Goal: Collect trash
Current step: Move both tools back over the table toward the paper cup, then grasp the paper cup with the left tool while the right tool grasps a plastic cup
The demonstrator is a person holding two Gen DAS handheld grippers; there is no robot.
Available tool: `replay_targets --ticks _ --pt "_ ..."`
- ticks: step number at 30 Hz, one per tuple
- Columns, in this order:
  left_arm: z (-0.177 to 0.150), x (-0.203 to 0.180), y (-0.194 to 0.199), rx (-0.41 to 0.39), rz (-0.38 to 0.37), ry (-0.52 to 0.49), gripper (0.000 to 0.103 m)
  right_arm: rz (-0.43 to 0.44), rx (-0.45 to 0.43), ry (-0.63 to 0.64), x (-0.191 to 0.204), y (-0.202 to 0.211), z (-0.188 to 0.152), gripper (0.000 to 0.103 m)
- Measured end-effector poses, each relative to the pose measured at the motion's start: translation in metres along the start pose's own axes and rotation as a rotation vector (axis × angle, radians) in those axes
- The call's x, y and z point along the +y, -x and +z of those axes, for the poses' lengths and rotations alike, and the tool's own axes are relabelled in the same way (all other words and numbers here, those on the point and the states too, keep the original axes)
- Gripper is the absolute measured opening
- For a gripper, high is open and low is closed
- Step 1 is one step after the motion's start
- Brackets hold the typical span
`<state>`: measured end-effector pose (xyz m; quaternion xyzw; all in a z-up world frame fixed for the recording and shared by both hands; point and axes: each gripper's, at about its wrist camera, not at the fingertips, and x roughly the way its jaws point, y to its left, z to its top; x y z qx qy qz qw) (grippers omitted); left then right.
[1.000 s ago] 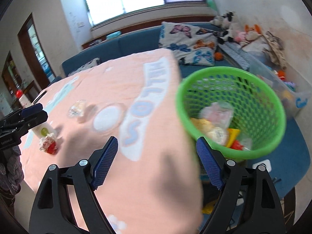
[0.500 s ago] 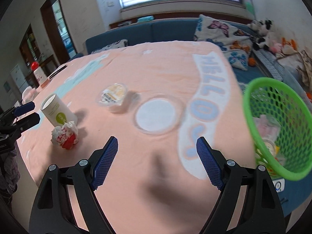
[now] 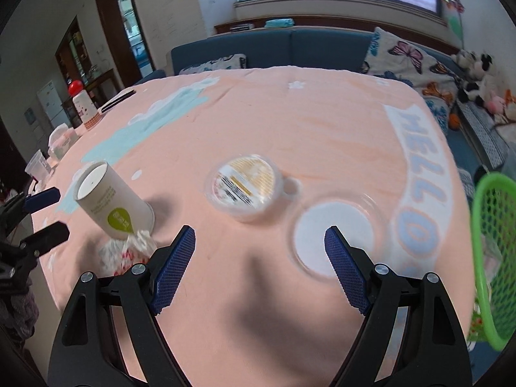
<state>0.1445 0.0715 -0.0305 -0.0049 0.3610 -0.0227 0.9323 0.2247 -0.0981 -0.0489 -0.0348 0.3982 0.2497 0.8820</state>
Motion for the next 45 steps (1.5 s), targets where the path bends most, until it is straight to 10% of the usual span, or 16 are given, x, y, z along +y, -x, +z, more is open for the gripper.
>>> replay_targets --ticks 23,40,45 --pt "0.004 0.013 -0.037 0.055 -0.011 0.044 0.079 -0.064 0.072 0.123 0.023 -0.07 0.023 0.07" --pt "0.012 0.015 -0.066 0.093 -0.078 0.072 0.078 -0.031 -0.006 0.056 0.012 -0.023 0.02 0.07" --pt "0.013 0.013 -0.074 0.105 -0.105 0.07 0.064 -0.028 -0.024 0.035 0.006 -0.009 0.017 0.07"
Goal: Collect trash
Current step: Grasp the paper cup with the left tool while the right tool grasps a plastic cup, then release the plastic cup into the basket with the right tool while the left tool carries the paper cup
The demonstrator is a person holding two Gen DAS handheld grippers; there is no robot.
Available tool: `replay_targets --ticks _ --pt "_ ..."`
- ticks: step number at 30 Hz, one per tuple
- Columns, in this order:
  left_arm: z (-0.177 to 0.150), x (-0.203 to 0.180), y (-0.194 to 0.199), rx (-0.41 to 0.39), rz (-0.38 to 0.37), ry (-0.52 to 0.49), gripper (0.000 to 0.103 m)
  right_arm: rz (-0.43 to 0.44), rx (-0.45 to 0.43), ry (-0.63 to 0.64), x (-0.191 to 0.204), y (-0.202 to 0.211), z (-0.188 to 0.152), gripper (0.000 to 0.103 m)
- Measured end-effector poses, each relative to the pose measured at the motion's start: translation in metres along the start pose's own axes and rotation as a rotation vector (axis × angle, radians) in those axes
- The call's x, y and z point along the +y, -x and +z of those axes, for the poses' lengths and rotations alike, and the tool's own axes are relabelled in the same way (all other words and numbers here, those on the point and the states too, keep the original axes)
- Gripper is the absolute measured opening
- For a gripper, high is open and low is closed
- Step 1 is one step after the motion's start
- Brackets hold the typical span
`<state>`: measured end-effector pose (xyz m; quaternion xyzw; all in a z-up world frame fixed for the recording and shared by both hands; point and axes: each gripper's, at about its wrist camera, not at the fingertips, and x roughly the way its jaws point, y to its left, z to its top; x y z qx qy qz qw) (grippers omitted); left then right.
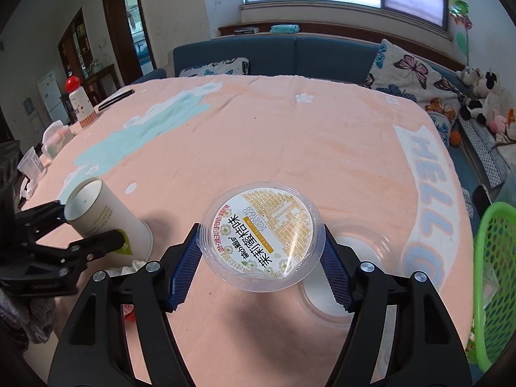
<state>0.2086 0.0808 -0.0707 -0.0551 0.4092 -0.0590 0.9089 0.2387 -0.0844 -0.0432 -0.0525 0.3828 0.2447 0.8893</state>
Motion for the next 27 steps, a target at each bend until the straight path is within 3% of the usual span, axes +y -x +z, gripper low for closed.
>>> replay_targets --ticks 15,27 --pt "0.008 -0.007 0.015 -0.058 0.016 -0.002 0.061 -0.036 -0.038 -0.057 -0.02 0.039 -0.017 0.07" --pt "0.039 -0.068 0.047 -0.138 -0.07 -0.103 0.061 -0.156 -0.071 -0.167 -0.082 0.084 -0.042 0.07"
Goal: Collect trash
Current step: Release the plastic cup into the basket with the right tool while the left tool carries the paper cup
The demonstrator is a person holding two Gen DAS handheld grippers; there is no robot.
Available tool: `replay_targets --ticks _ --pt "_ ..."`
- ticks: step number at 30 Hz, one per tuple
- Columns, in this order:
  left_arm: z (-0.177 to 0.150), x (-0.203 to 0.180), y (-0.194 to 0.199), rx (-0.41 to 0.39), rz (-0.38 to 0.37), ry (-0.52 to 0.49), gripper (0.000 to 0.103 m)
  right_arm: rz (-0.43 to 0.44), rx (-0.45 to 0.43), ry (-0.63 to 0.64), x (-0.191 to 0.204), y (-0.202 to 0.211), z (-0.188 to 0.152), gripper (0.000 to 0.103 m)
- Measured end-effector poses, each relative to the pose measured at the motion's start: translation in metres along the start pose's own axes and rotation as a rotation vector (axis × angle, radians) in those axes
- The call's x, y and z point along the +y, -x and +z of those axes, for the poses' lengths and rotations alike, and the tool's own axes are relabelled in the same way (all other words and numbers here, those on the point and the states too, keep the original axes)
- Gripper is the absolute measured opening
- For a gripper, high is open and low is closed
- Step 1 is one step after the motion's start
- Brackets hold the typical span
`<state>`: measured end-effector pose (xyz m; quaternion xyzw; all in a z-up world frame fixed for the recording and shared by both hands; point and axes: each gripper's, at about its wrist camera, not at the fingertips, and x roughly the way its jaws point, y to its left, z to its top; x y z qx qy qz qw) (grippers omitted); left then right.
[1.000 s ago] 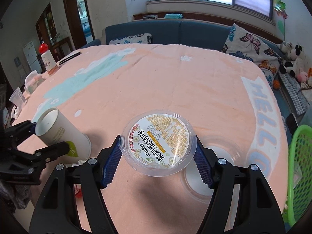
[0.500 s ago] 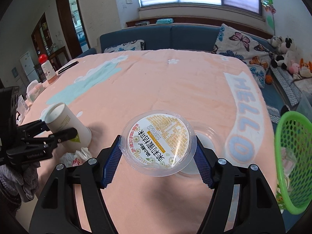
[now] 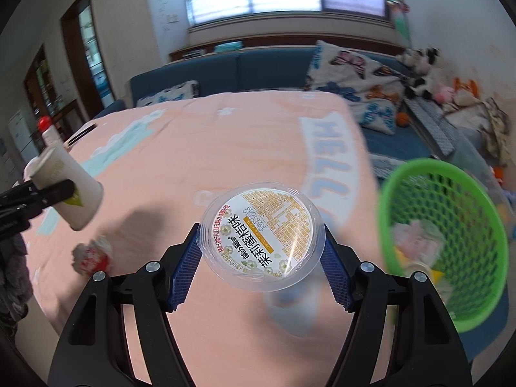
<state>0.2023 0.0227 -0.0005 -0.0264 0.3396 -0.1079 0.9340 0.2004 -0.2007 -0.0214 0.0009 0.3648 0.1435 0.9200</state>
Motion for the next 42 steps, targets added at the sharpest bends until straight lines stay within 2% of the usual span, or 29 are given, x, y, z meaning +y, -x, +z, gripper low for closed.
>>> replay_targets --ticks 12,19,27,31,42 --pt "0.029 -0.094 -0.027 0.019 -0.137 -0.089 0.061 -0.239 0.039 -0.162 -0.139 0.028 -0.034 0.07" --pt "0.042 -0.155 -0.048 0.034 -0.192 -0.165 0.061 -0.273 0.075 -0.255 -0.196 0.029 -0.054 0.07" --pt "0.056 -0.207 -0.074 0.063 -0.236 -0.229 0.061 -0.268 0.084 -0.305 -0.218 0.028 -0.067 0.071" --pt "0.059 -0.23 -0.088 0.078 -0.248 -0.26 0.061 -0.261 0.074 -0.317 -0.223 0.032 -0.069 0.075" --pt "0.062 -0.268 -0.123 0.134 -0.281 -0.292 0.062 -0.259 0.043 -0.327 -0.231 0.05 -0.071 0.076"
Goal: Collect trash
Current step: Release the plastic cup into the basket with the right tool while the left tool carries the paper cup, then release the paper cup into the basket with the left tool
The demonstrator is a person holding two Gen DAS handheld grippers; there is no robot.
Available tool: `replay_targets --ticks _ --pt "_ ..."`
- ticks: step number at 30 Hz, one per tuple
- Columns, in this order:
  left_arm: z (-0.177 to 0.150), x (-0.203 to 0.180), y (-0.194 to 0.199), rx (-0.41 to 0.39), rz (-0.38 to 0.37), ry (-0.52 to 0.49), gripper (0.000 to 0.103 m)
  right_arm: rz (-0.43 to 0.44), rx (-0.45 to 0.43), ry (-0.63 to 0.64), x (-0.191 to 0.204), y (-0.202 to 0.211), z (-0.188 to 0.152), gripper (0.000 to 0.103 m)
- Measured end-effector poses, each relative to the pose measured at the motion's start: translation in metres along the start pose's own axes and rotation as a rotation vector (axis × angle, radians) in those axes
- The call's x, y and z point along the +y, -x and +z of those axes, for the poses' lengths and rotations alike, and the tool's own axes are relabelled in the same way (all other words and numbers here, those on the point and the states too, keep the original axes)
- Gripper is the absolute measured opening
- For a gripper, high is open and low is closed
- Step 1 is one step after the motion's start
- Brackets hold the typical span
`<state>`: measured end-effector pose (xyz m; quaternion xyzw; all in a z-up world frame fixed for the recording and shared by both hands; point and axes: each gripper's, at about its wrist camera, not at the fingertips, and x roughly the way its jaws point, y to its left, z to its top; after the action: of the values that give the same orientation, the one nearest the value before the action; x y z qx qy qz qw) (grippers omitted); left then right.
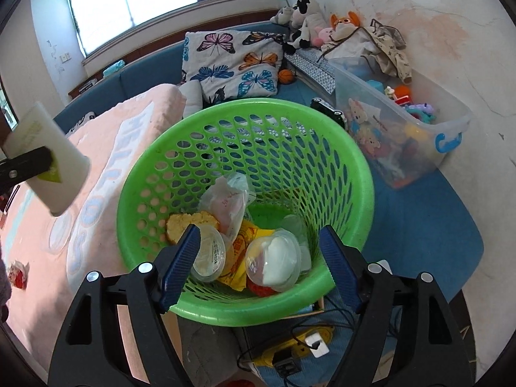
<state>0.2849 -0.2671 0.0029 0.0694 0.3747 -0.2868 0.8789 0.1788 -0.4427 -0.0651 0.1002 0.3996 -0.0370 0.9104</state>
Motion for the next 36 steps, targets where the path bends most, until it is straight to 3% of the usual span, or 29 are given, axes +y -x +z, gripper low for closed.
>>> replay_targets --ticks 21,36 --pt "0.025 -0.032 -0.079 0.095 0.031 -0.091 0.063 0.007 -0.015 -0.031 -0.013 0.017 -0.014 0.076" --pt "0.02 -0.033 -0.08 0.091 -0.005 -0.066 0.069 0.004 -0.018 -0.041 -0.016 0.021 -0.019 0.076"
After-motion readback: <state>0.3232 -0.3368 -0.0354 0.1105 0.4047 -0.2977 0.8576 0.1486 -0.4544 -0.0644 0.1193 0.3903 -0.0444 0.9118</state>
